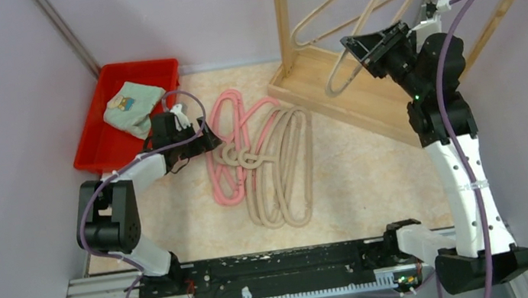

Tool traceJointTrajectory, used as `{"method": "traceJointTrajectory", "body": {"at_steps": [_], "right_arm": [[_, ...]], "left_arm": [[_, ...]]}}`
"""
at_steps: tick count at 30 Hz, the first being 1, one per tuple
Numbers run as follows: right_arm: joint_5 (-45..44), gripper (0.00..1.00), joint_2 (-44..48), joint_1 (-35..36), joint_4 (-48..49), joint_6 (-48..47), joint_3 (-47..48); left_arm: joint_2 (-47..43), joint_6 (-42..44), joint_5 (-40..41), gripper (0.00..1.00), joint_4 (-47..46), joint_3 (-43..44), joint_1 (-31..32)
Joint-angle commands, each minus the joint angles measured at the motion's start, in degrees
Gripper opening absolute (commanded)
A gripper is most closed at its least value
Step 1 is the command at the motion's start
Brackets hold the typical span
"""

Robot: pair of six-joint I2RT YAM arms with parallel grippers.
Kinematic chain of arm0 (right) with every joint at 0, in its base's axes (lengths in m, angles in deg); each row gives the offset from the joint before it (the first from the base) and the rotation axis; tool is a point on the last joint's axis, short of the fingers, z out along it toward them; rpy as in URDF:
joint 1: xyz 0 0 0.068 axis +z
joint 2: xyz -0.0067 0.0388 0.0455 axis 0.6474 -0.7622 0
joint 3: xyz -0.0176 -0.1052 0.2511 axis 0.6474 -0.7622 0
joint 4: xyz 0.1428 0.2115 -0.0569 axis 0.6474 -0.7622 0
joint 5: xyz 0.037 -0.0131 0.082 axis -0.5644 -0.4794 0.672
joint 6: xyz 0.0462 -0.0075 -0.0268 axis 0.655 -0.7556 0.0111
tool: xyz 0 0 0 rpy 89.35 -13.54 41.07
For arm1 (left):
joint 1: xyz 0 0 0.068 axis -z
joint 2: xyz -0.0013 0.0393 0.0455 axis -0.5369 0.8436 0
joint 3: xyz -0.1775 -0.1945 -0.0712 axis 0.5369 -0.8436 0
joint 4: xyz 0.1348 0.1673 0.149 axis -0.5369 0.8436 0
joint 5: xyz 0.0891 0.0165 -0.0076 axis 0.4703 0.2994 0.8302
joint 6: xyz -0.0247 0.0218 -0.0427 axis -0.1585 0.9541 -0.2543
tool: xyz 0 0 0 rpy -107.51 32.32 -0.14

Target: Organize the hangers

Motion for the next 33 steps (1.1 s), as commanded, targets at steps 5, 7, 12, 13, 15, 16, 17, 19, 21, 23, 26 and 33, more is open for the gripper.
{"method": "traceJointTrajectory", "body": {"at_steps": [5, 7, 12, 13, 15, 16, 17, 19, 21, 23, 26, 33], "right_arm": [[8.01, 0.0, -4.69, -7.43, 16.99, 4.2, 1.76], [8.41, 0.0, -5.91, -9.23, 18.55, 5.07, 1.39], [9.89, 0.0, -9.16, -12.7, 22.89, 7.4, -0.02], [10.24, 0.0, -9.84, -13.04, 23.43, 7.64, -0.07], [10.45, 0.0, -11.01, -13.37, 24.1, 7.77, -0.15], [10.41, 0.0, -11.49, -13.42, 24.38, 7.75, -0.3], [10.22, 0.0, -11.86, -13.55, 24.61, 7.77, -0.49], [10.0, 0.0, -12.62, -13.73, 24.93, 7.69, -0.76], [9.94, 0.0, -13.44, -13.89, 25.03, 7.45, -0.74], [9.87, 0.0, -14.23, -13.98, 24.81, 7.23, -0.57], [10.31, 0.0, -15.49, -13.99, 24.65, 7.39, -0.32], [11.9, 0.0, -20.95, -13.65, 21.67, 7.2, 3.26]], "left_arm": [[-1.02, 2.51, 0.76, 1.0, -0.99, 1.9, 0.05], [-1.08, 3.02, 1.26, 1.0, -0.8, 1.9, 0.09], [-1.28, 4.38, 1.69, 1.0, 0.01, 2.23, 0.06], [-1.36, 4.6, 1.81, 1.0, 0.15, 2.37, 0.06], [-1.75, 5.04, 2.33, 1.0, 0.47, 2.72, 0.06], [-1.93, 5.27, 2.9, 1.0, 0.67, 2.88, 0.08], [-2.23, 5.63, 3.75, 1.0, 0.84, 3.33, 0.06], [-2.51, 6.61, 4.93, 1.0, 1.85, 4.63, 0.07], [-2.45, 7.62, 5.83, 1.0, 3.38, 6.59, 0.08], [-2.36, 8.43, 6.77, 1.0, 4.98, 8.8, 0.07], [-2.56, 9.61, 8.18, 1.0, 6.77, 11.21, 0.1], [-3.53, 11.47, 10.91, 1.0, 8.02, 13.09, 0.11]]}}
